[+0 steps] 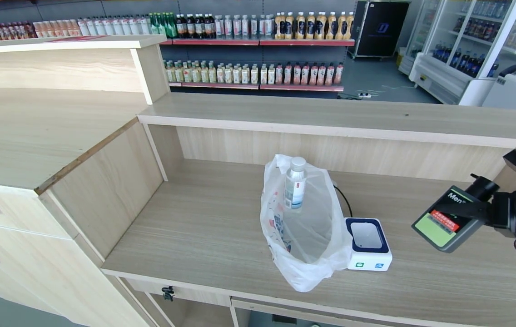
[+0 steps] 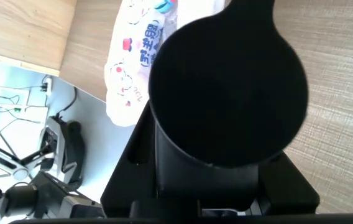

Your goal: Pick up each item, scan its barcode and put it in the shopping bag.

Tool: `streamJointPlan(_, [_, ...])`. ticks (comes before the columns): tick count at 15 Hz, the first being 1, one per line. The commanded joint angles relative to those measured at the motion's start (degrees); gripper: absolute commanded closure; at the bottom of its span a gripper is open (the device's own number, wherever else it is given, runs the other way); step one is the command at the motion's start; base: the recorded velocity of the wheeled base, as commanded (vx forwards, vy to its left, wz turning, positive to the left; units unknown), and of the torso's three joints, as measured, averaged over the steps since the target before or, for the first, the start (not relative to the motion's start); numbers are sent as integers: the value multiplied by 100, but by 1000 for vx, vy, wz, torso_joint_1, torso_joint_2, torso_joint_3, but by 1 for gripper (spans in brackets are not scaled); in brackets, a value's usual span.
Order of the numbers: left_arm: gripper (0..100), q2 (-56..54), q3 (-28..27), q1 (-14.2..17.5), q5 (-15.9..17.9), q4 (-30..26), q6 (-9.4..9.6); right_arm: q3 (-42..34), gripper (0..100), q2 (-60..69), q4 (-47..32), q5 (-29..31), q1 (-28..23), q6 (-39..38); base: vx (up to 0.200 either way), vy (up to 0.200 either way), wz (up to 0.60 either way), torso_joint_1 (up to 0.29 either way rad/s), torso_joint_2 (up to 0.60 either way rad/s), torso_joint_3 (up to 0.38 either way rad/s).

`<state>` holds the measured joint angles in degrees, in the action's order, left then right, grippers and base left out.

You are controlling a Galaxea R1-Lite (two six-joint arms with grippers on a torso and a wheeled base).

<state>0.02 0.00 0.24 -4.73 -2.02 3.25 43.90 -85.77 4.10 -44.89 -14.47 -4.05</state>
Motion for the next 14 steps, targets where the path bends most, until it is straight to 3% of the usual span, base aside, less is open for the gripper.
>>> streamJointPlan(1, [0,-2,0,2,-2,0,0,-48,100,-308,3,-11,-117,150,0,0,0,0,0,0])
streamJointPlan(14, [0,-2,0,2,-2,0,0,-39,100,-730,3,-354,-56,835,0,0,0,0,0,0])
